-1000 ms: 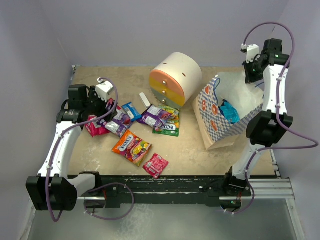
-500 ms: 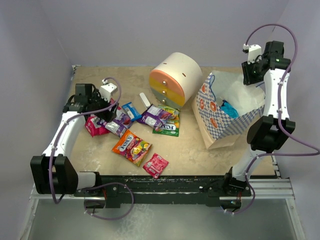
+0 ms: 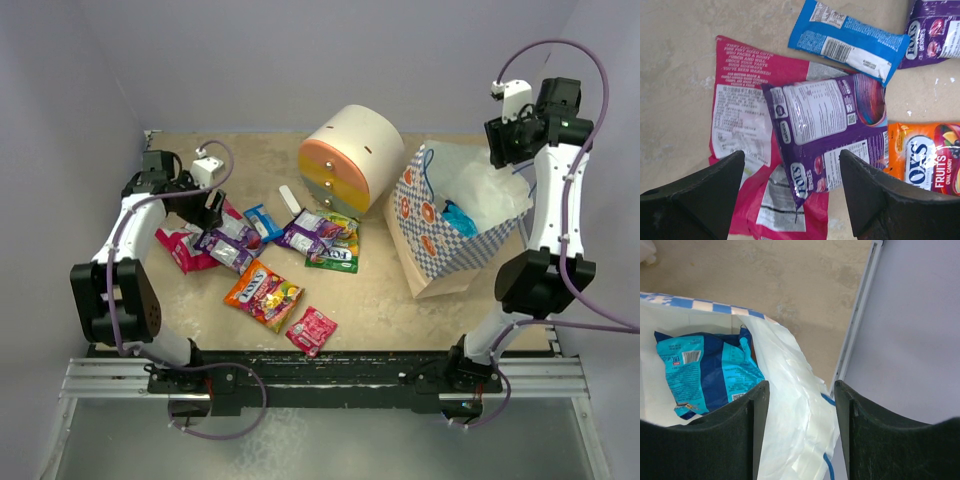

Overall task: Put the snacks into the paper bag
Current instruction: Move the paper bag to the center of the board, then pick up the snack from the center of the board.

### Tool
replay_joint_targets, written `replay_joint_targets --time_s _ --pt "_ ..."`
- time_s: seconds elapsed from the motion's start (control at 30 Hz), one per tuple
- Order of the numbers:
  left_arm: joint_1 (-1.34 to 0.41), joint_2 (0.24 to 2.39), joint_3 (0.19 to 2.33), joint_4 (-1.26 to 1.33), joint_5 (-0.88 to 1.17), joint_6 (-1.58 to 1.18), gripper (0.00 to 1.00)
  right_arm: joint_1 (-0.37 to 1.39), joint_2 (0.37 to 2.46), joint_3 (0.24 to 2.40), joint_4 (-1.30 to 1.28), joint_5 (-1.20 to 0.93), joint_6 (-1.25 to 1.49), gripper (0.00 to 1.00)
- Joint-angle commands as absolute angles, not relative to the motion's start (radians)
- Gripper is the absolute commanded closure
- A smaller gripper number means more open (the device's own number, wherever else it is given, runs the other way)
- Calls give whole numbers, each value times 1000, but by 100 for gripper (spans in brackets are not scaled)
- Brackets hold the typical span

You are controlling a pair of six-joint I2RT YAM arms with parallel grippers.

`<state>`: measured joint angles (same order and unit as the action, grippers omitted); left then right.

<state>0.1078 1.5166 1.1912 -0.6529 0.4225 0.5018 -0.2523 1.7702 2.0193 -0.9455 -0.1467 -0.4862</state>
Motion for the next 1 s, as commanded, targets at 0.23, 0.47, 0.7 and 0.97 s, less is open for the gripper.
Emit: replay_joint_targets --time_s 0.23,0.47,0.7,0.97 --pt "115 1765 1397 -763 608 546 34 -192 1567 2005 -964 -148 -491 41" --pt "115 1807 1389 -769 645 546 44 -140 1479 1974 -977 -152 -480 41" --pt "115 1811 1370 -776 666 567 60 -72 1434 1941 -982 -159 -458 41" --pt "114 1717 1391 -816 692 606 95 -61 1386 1992 -994 -319 -446 41"
